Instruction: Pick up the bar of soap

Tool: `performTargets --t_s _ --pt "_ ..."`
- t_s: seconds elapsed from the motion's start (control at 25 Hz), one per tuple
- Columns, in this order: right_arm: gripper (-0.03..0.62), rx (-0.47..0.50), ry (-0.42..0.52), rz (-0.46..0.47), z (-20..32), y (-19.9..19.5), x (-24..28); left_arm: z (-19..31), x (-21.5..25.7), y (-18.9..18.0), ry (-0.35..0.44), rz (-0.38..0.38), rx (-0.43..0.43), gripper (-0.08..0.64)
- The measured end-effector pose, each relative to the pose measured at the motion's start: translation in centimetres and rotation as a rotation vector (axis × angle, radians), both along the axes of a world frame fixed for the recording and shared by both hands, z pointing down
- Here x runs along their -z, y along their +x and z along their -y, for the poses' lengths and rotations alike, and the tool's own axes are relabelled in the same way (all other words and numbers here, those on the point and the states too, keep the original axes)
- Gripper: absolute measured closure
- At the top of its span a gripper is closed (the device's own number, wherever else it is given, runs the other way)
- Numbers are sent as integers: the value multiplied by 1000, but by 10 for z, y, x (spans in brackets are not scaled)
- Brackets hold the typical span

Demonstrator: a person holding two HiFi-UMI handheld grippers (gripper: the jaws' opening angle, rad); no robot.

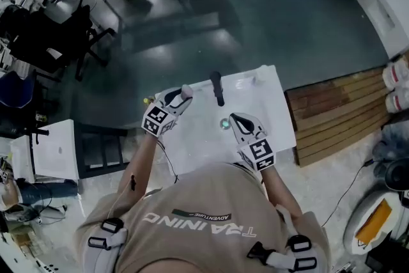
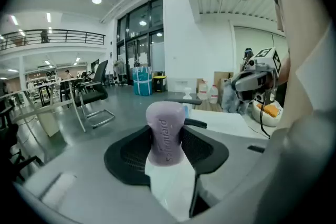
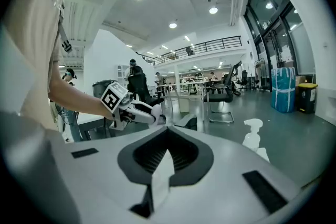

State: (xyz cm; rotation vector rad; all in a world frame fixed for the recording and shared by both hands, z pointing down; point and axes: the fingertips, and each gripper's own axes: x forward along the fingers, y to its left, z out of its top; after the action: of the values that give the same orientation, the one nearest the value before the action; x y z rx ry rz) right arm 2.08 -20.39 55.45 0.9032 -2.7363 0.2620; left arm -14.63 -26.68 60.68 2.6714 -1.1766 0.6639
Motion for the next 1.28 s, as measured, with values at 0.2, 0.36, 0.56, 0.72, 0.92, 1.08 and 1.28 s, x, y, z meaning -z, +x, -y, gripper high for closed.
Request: performTargets --t_s 0.2,0.36,0.56,0.72,0.92,1.08,1.28 --pt "595 16 24 8 -3 0 11 -12 34 -3 52 -109 65 379" --pt "595 36 55 22 -1 -5 24 -25 68 -5 86 -187 95 379" --pt "595 56 89 30 7 -13 43 -40 114 -6 157 -246 132 379" --pt "595 61 118 54 16 -20 57 -50 143 -7 194 -291 147 379" --pt "595 64 151 75 27 -28 78 -52 170 -16 223 -312 201 379" --pt "595 68 179 93 34 -33 93 -55 186 -23 252 -344 237 379" --pt "595 64 207 121 40 -45 113 -63 190 -42 272 -338 308 379"
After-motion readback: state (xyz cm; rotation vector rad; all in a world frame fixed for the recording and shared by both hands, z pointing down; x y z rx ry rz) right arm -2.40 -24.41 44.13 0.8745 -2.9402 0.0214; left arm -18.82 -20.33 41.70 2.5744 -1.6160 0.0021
